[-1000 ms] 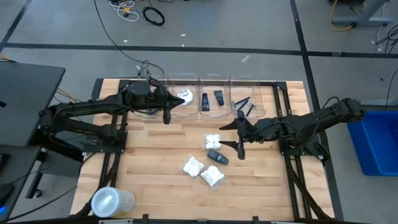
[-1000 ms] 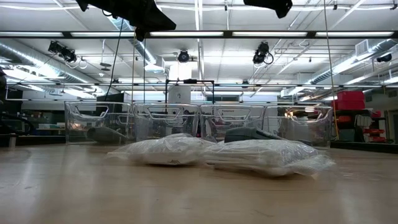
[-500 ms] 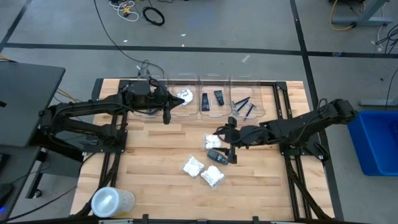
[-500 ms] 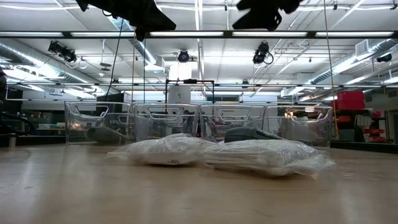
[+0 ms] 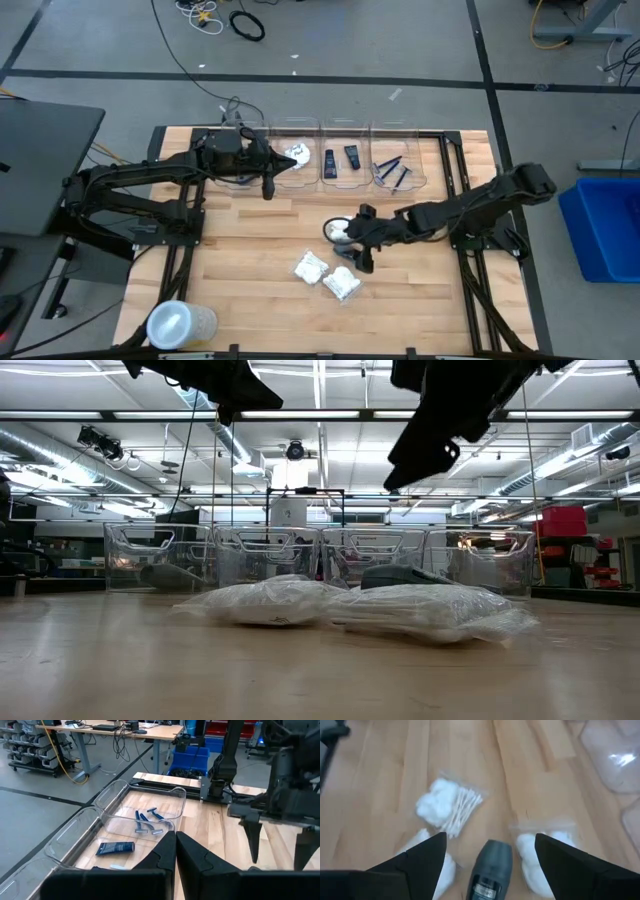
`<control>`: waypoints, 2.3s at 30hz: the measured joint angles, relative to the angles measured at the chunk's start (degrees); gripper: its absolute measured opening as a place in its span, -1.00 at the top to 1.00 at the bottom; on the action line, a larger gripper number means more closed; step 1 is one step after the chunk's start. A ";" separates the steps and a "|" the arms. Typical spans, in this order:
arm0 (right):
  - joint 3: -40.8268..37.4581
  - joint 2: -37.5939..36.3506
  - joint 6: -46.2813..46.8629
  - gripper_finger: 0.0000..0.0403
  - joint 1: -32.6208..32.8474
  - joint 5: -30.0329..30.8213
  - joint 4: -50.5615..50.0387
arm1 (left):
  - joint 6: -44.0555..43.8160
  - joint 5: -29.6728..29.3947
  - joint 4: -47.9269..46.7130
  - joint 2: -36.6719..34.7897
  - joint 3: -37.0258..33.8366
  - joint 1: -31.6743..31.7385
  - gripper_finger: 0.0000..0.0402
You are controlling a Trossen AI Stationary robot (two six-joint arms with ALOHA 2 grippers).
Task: Pick & Place Travel size toiletries
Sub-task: Put the gray deodorant into the left transparent bin
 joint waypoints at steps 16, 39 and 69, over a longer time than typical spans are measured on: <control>0.00 11.71 3.43 -0.54 0.00 -1.49 0.16 | -0.01 0.02 -0.51 0.00 0.00 -0.02 0.90; 0.02 16.38 4.44 -0.28 -0.02 -2.94 0.19 | -0.02 0.02 -1.70 0.00 0.00 -0.02 0.90; 0.00 15.01 4.22 -0.09 0.04 -4.23 5.39 | 1.75 0.02 -1.74 0.00 0.00 0.00 0.90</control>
